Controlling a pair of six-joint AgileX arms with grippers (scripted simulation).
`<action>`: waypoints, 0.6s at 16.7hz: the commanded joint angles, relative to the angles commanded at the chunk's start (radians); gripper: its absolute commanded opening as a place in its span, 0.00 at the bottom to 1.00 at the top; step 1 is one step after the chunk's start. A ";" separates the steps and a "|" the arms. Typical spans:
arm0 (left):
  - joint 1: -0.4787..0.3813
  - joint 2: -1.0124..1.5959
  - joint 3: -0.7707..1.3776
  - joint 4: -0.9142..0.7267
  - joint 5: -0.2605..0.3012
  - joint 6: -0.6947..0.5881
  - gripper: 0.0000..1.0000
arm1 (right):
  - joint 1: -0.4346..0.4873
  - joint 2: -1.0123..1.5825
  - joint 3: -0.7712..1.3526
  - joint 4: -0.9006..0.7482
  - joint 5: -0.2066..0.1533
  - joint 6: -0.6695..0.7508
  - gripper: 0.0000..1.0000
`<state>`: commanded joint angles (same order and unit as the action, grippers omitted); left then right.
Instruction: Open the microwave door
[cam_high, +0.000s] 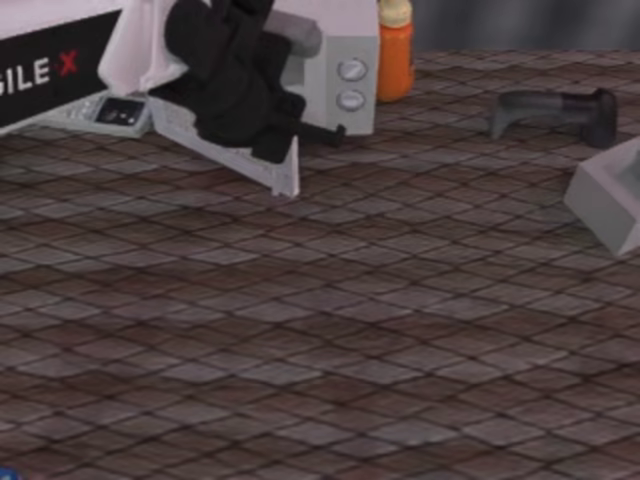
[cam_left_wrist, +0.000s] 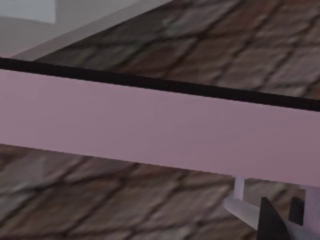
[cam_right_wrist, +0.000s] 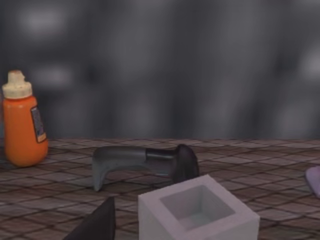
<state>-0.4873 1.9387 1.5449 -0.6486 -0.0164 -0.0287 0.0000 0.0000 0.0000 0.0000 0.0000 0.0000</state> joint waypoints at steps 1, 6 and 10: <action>0.005 -0.009 -0.011 0.004 0.008 0.015 0.00 | 0.000 0.000 0.000 0.000 0.000 0.000 1.00; 0.007 -0.013 -0.017 0.006 0.011 0.023 0.00 | 0.000 0.000 0.000 0.000 0.000 0.000 1.00; 0.007 -0.013 -0.017 0.006 0.011 0.023 0.00 | 0.000 0.000 0.000 0.000 0.000 0.000 1.00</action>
<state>-0.4804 1.9253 1.5282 -0.6424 -0.0050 -0.0061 0.0000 0.0000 0.0000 0.0000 0.0000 0.0000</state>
